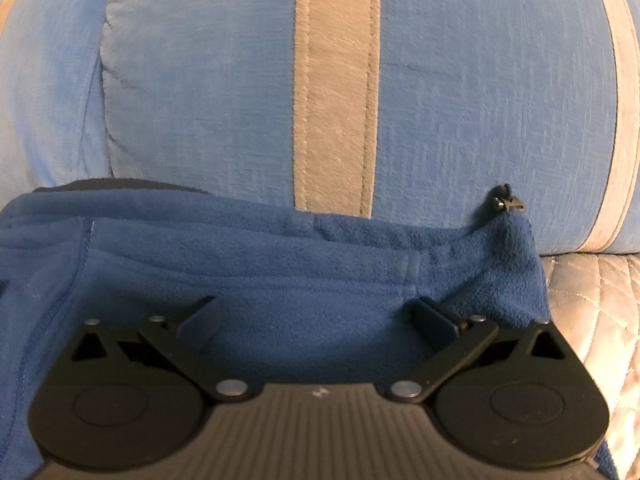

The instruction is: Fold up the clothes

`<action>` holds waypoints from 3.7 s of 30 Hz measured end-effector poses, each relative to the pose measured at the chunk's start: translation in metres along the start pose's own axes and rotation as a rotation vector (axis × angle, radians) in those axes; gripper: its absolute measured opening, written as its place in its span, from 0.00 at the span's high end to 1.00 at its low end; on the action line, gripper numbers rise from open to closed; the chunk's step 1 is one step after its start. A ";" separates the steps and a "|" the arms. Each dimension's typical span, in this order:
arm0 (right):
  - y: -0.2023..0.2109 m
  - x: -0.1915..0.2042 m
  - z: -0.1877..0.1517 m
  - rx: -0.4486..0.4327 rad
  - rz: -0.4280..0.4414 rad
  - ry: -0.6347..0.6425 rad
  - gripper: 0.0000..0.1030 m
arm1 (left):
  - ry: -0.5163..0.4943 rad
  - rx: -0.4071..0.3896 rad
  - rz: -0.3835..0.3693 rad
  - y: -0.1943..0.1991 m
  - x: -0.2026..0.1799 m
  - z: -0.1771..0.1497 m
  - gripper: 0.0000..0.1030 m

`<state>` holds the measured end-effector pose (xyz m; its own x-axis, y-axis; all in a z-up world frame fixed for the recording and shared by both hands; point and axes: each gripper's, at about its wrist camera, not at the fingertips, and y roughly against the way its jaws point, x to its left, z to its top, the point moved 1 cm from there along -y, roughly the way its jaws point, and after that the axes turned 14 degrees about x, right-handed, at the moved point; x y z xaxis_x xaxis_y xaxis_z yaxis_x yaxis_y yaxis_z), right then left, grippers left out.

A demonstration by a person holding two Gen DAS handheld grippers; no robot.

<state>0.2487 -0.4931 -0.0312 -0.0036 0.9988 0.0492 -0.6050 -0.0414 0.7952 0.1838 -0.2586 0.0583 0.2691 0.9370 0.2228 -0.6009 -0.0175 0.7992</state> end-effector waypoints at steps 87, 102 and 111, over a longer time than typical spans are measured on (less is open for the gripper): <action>0.118 -0.100 -0.067 0.054 0.006 -0.122 0.01 | 0.045 -0.039 -0.008 0.039 0.100 -0.088 0.00; 0.207 -0.112 -0.083 0.013 -0.001 0.034 0.01 | -0.024 -0.112 0.044 0.126 0.129 -0.083 0.00; 0.260 -0.128 -0.097 -0.018 0.027 0.055 0.01 | 0.039 -0.134 0.053 0.180 0.138 -0.096 0.00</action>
<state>0.0146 -0.6289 0.1101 -0.0639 0.9973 0.0366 -0.6184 -0.0683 0.7829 0.0405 -0.0987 0.1787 0.2064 0.9489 0.2387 -0.7092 -0.0229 0.7046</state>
